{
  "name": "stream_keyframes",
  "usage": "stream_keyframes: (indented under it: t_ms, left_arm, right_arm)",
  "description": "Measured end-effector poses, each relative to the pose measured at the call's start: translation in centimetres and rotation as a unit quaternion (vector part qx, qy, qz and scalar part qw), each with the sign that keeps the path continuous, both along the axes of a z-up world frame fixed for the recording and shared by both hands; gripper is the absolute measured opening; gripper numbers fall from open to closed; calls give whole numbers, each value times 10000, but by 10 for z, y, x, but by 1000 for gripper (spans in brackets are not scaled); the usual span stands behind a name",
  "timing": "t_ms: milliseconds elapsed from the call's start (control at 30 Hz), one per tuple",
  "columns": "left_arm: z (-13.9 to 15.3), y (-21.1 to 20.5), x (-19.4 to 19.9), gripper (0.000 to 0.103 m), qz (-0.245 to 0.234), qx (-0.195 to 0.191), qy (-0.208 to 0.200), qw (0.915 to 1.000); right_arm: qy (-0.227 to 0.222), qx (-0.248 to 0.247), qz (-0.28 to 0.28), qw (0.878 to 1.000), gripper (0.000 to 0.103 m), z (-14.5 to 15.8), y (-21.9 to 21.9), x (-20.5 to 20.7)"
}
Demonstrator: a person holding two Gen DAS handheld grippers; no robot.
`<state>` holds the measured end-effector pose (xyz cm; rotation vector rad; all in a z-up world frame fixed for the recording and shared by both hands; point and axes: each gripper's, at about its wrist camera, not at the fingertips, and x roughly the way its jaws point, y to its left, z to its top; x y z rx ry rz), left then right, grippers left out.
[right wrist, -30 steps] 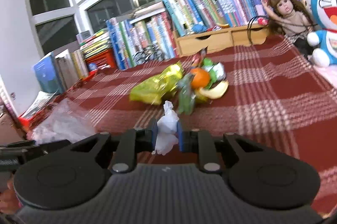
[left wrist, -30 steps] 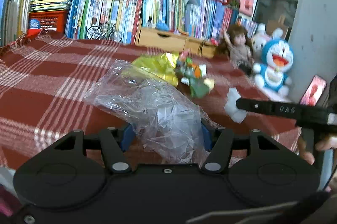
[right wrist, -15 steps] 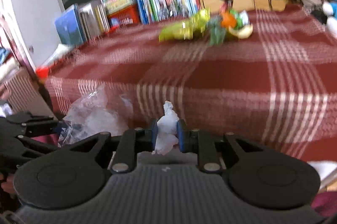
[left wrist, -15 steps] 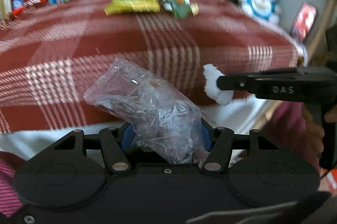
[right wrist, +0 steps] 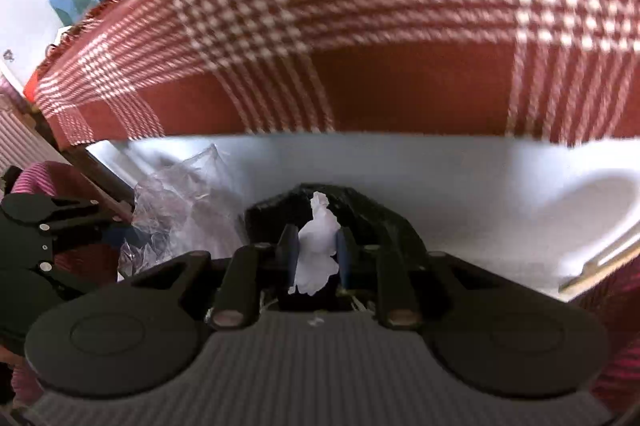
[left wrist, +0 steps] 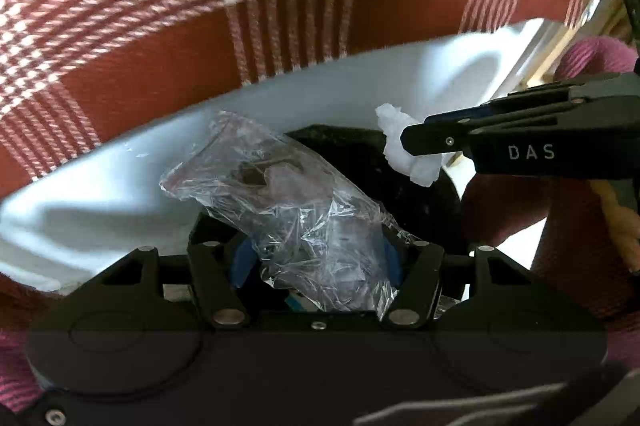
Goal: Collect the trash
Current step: 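Carry the plastic bag and tissue into the trash bag and release both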
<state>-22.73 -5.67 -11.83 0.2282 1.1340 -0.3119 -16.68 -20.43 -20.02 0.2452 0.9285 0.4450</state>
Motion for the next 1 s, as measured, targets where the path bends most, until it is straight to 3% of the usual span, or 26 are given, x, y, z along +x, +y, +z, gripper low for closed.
stream_keyframes:
  t_ms: [167,300,333,367,433,633,800,1000]
  left_arm:
    - [-6,-2,8,62,-46,101,66,9999]
    - [-7,-2,8,70,-53,108,107,9999]
    - [-7,-4,11,74,-39,112,123,9999]
    - [-7,-3,11,77,-26,116,127,9998]
    - [-6,-3,12,81,-22,151,112,9998]
    - [1,-4,10,86,-61,177,-51,9998]
    - [36,5,8,87,-154,-107,-416,9990]
    - [98,20,13,93,-334,-612,-1161,9908]
  right_arm:
    - [112,46,-95,9999,28,-9,-5,1]
    - [114,40,-135,9998,29,-10,-6,4]
    - [110,41,-126,9999,32,-10,-6,4]
    - [108,31,-113,9999,46,-10,-4,5]
    - [80,27,-88,9999,56,-10,-2,7]
    - [-41,-6,-42,10000,62,-2,3,9]
    - [-355,15,9,9994,65,19,3,7]
    - [-1208,155,205,9923,73,77,-1,4]
